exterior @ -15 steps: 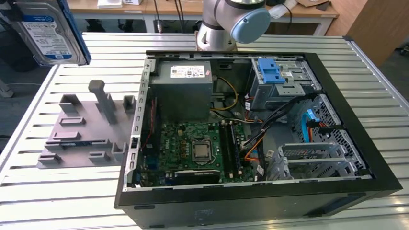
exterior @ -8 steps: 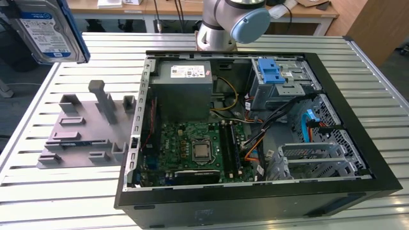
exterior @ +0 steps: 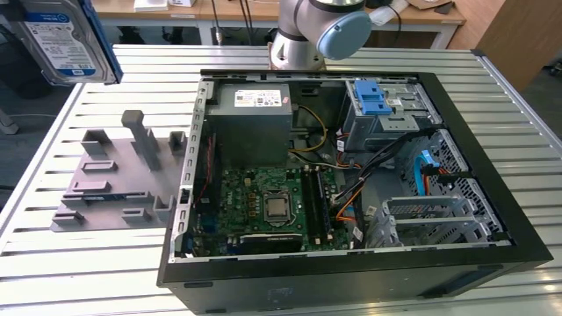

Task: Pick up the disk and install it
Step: 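Pick up the disk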

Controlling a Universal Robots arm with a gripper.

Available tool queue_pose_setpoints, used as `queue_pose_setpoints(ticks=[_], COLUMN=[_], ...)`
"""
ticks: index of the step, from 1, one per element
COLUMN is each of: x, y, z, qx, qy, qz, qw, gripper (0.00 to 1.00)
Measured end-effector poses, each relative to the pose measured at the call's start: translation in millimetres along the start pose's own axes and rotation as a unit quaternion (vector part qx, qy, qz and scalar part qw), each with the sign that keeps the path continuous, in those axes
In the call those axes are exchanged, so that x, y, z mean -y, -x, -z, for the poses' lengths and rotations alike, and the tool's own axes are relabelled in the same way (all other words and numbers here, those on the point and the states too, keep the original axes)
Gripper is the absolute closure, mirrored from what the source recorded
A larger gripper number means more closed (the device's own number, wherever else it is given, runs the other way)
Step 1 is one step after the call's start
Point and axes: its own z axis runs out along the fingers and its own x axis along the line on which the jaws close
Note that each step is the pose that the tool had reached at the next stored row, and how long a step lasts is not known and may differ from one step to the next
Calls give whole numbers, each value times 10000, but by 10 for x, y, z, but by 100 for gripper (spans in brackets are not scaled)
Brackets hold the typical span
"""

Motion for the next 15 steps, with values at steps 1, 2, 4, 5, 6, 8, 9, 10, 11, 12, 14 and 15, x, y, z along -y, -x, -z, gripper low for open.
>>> queue_pose_setpoints(ticks=[1,2,4,5,6,8,9,10,11,12,14,15], x=[0,0,0,0,0,0,0,0,0,0,0,0], y=[0,0,1,1,1,1,1,2,2,2,2,2], z=[6,12,26,34,42,59,68,78,87,97,118,129], qx=[0,0,0,0,0,0,0,0,0,0,0,0], qy=[0,0,0,-1,0,0,0,0,0,0,0,0], qz=[0,0,0,0,0,0,0,0,0,0,0,0], qw=[10000,10000,10000,10000,10000,10000,10000,10000,10000,10000,10000,10000], gripper=[63,63,63,63,63,63,63,63,63,63,63,63])
